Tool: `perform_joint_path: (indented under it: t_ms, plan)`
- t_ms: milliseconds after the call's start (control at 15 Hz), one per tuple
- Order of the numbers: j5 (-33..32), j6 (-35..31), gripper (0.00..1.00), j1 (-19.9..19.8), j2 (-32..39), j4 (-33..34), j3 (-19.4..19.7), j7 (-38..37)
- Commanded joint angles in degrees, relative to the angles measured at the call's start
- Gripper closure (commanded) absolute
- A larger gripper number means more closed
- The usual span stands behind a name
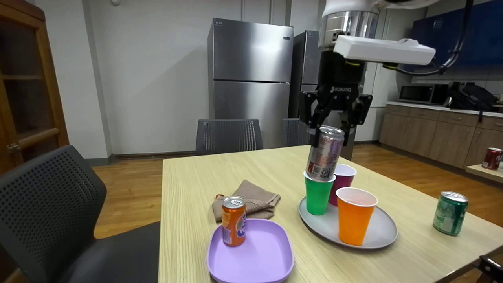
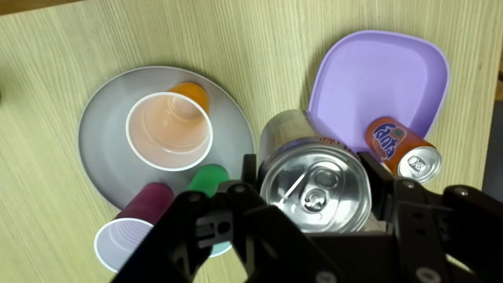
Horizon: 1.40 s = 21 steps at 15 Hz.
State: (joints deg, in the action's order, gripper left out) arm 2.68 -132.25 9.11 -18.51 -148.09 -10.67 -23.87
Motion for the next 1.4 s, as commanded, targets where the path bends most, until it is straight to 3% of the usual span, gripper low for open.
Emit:
perform_joint_path:
  t_ms: [0, 667, 1333]
  plan:
    - [1.37, 2.38, 0.61, 1.60, 0.66, 1.79, -2.35, 1.15]
    - [0.31, 0.39, 0.61, 4.77, 5.87, 2.43, -6.35, 0.55]
    - [-0.78, -0.86, 0.61, 4.33, 18.82, 11.20, -4.86, 0.74]
